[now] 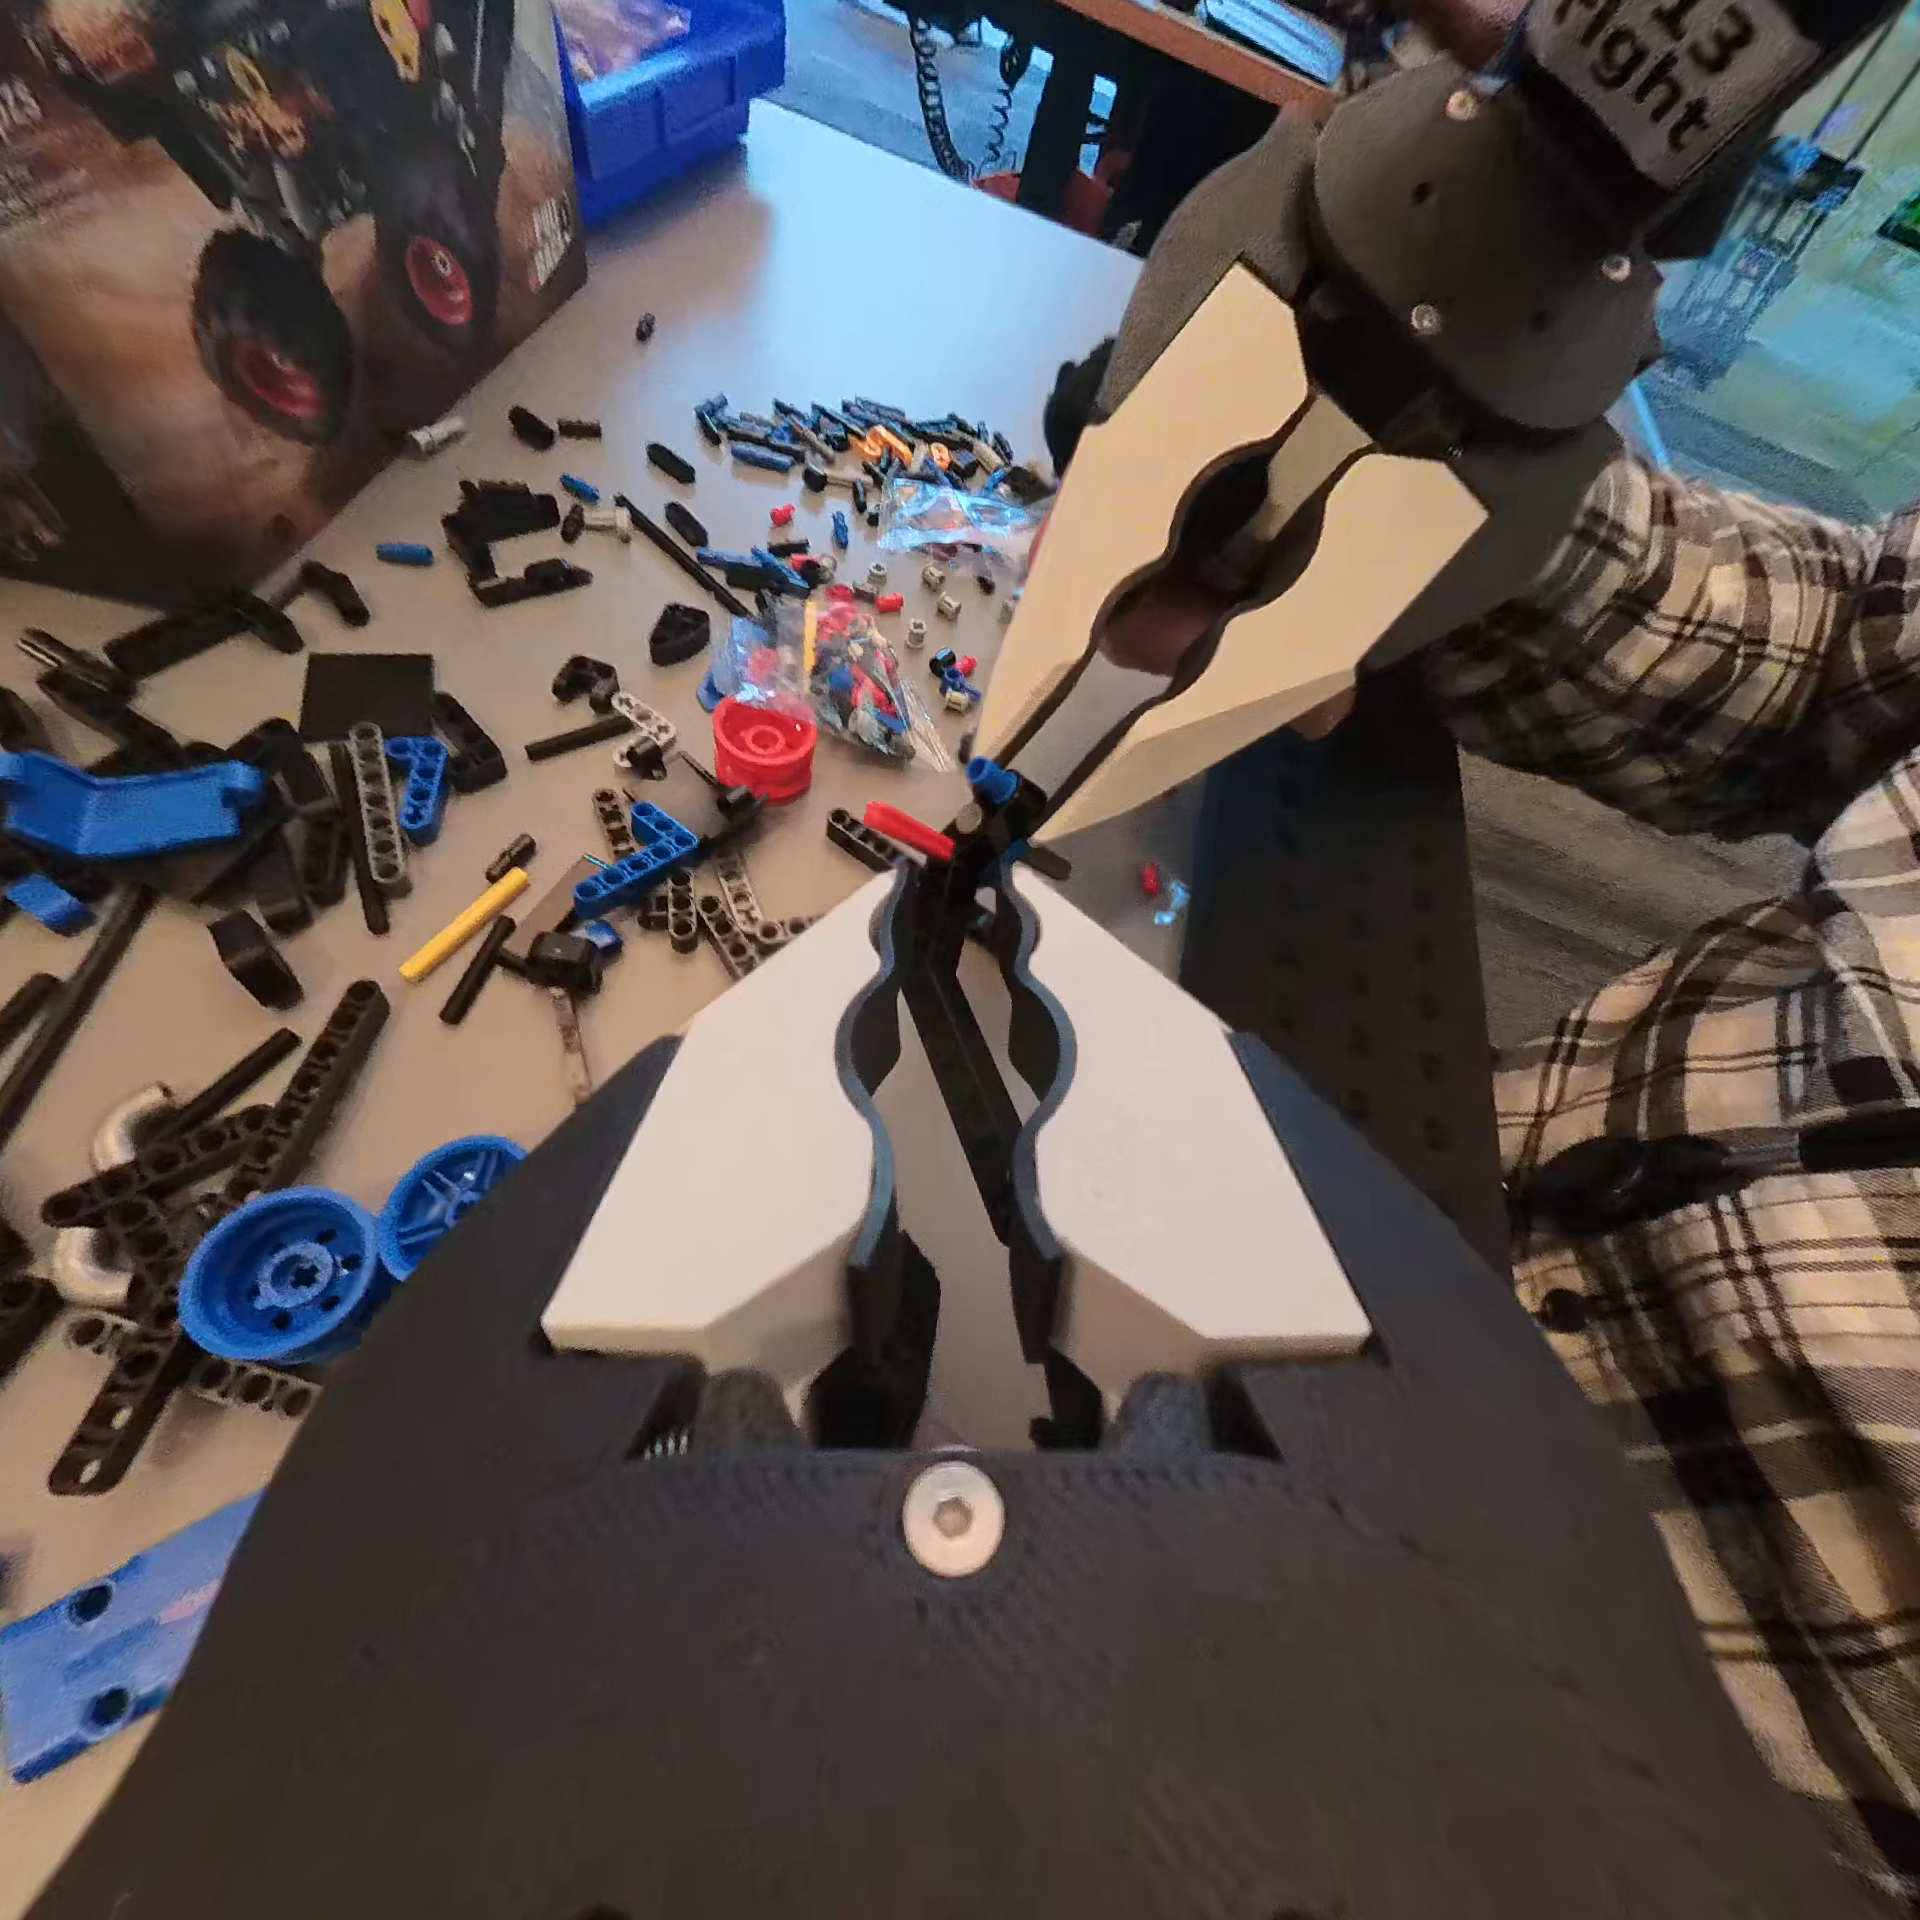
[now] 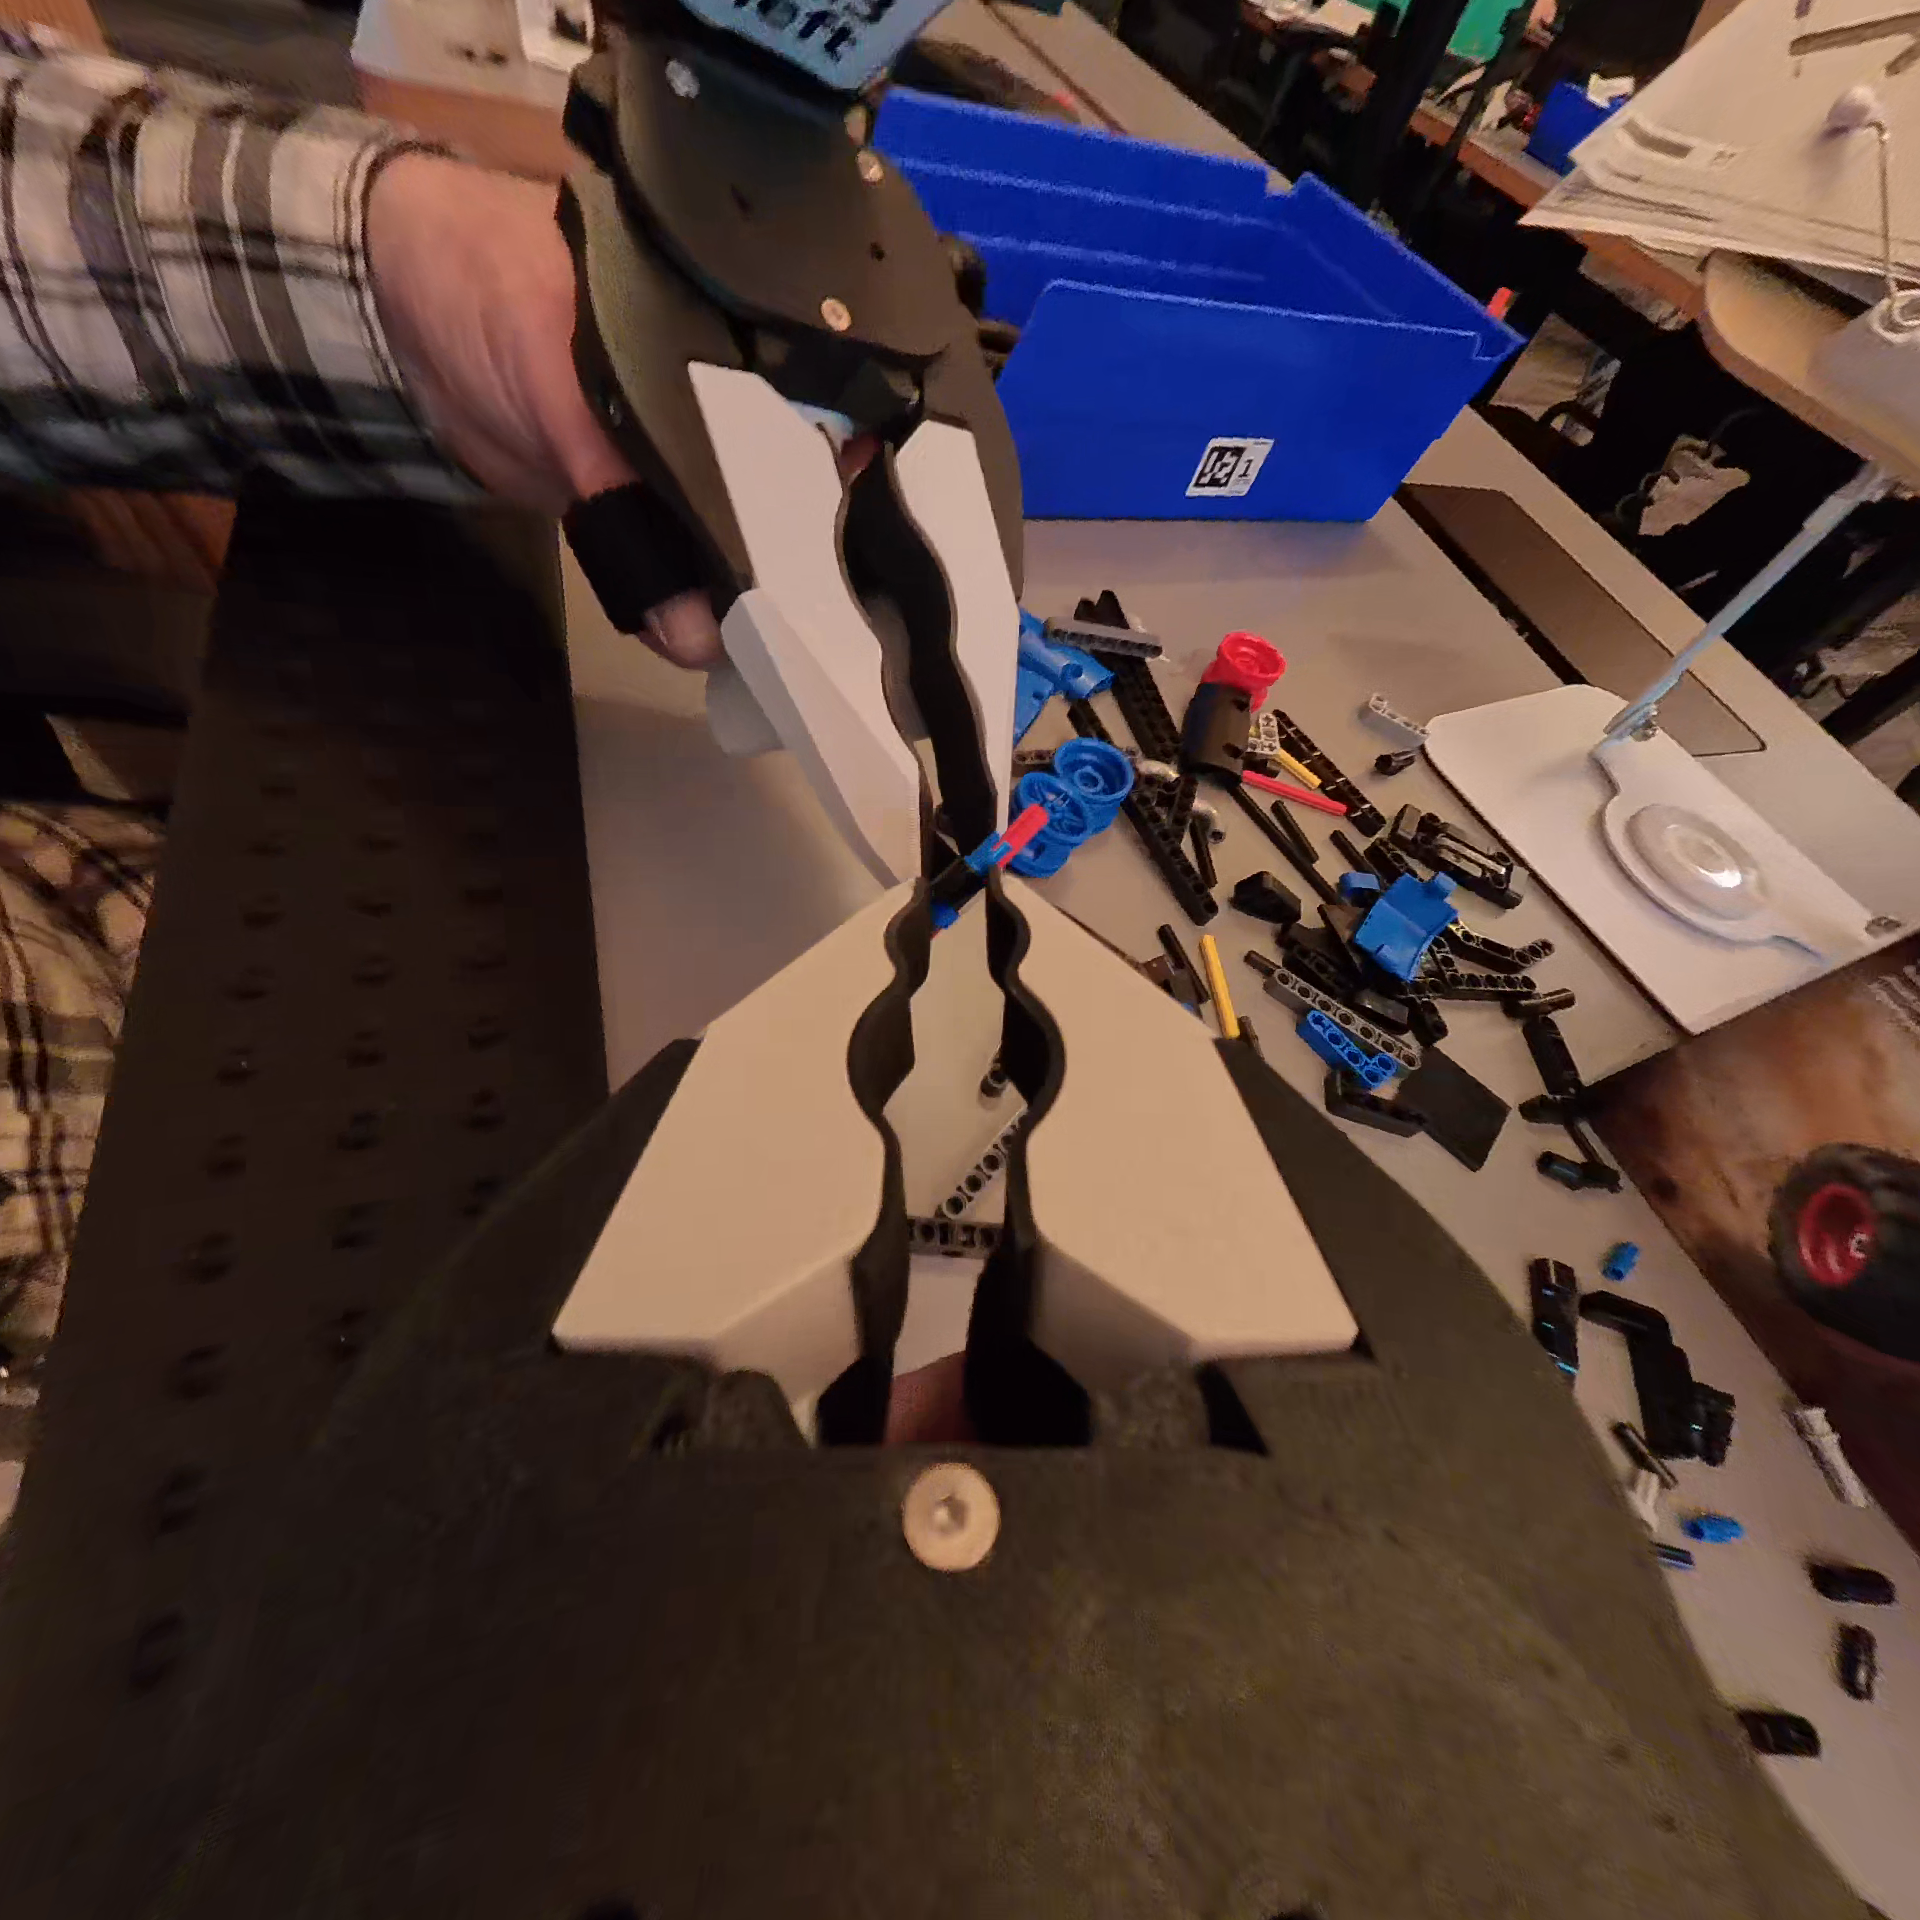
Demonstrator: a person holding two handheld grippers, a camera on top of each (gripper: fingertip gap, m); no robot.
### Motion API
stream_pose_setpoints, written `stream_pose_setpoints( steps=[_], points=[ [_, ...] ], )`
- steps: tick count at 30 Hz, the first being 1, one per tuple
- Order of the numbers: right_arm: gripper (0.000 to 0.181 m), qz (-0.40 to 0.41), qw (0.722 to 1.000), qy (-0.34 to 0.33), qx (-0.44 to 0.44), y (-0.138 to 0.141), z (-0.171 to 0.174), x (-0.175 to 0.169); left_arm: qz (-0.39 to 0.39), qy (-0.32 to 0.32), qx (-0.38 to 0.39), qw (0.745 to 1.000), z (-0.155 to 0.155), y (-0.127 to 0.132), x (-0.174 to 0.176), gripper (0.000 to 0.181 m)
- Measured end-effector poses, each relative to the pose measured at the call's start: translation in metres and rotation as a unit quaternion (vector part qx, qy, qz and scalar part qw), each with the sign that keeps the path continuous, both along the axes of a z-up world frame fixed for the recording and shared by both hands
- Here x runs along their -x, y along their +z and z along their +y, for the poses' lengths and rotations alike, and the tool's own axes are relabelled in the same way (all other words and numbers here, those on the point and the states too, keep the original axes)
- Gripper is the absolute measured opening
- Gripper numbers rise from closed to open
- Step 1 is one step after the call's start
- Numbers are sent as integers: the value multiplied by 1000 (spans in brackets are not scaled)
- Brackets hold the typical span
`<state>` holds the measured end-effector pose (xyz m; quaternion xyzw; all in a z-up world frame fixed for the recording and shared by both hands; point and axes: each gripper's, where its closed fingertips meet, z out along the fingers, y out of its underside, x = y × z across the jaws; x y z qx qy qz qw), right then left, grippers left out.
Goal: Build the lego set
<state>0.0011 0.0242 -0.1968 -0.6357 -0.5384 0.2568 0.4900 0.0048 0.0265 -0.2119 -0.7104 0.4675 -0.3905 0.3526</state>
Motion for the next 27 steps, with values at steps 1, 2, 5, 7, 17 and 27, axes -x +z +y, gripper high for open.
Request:
stream_pose_setpoints(
  steps=[1,2,5,7,17,27],
  points=[
    [8,8,1000,-5,4,2,3,-1,-3,5,-5,1000,4,2,-1,13],
    [8,14,1000,-11,3,6,8,-1,-7,12,-11,1000,8,5,-1,13],
    [11,40,999,-16,14,17,17,1,-9,28,-41,999,20,12,-7,10],
    [5,31,999,-31,7,18,28,-1,-9,43,-64,997,30,15,-10,10],
    [3,45,997,-60,-25,35,61,-10,-80,81,-65,991,61,32,-18,12],
    [3,98,992,-62,-52,45,62,-9,-143,81,-68,984,64,42,-12,6]
  ],
)
